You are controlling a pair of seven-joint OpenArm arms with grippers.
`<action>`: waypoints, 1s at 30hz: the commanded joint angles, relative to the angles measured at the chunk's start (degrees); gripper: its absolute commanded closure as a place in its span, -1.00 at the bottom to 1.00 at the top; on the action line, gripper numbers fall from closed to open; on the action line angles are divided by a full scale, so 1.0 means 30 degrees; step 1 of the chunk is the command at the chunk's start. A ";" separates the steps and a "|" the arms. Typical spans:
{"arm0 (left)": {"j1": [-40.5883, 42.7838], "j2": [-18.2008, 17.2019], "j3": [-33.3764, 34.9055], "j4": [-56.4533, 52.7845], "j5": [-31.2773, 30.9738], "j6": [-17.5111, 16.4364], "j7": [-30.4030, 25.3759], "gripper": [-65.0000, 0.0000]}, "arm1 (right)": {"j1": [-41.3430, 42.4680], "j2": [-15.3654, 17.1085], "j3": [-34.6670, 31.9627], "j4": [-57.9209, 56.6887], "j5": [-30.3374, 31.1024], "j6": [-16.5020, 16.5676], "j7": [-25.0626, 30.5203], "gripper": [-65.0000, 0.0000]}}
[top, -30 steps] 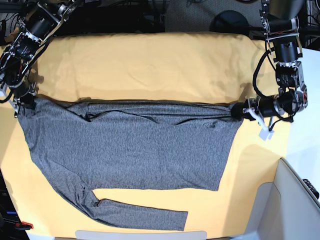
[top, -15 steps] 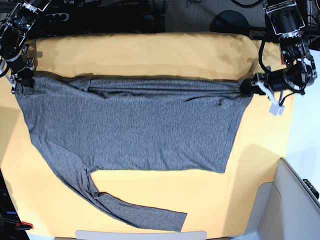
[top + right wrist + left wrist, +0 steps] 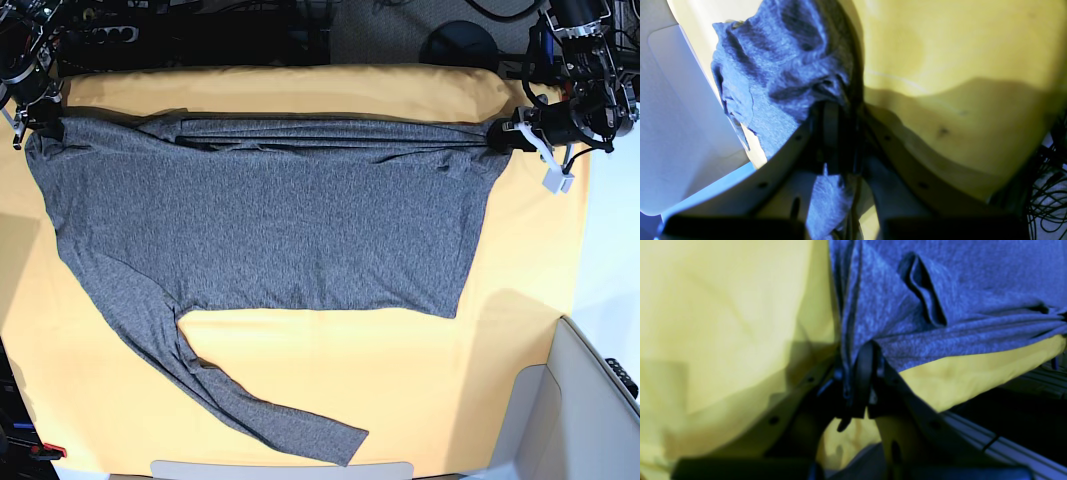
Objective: Fold the T-shirt properly
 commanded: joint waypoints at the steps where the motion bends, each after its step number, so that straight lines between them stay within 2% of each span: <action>1: 0.0138 -0.0567 -0.0552 0.0291 0.0400 0.0085 -0.0207 0.99 | -0.0668 0.0207 0.0103 -0.0161 -0.1845 -0.1418 0.0927 1.00; 6: 0.0900 -0.0567 -0.0758 0.0291 0.0370 0.0085 -0.0324 0.99 | -0.0844 0.0207 0.0073 0.0074 -0.1933 -0.1418 0.0048 1.00; 16: 0.1574 -0.0450 -0.0640 0.0291 0.0400 0.0056 -0.0822 0.99 | -0.0991 0.0119 -0.0014 -0.0043 -0.1992 -0.1418 0.0048 1.00; 20: 0.1574 -0.0421 -0.0611 0.0262 0.0400 0.0056 -0.0851 0.99 | -0.0961 0.0119 -0.0718 -0.0161 -0.2021 -0.1418 0.0048 1.00; 27: 0.1574 -0.0421 -0.0611 0.0262 0.0400 0.0056 -0.0851 0.98 | -0.0727 0.0119 -0.1216 -0.2183 -0.2021 -0.1418 0.0019 1.00; 30: 0.1574 -0.0421 -0.0611 0.0262 0.0400 0.0056 -0.0851 0.87 | -0.0580 0.0119 -0.1216 -0.3032 -0.1963 -0.1418 0.0019 1.00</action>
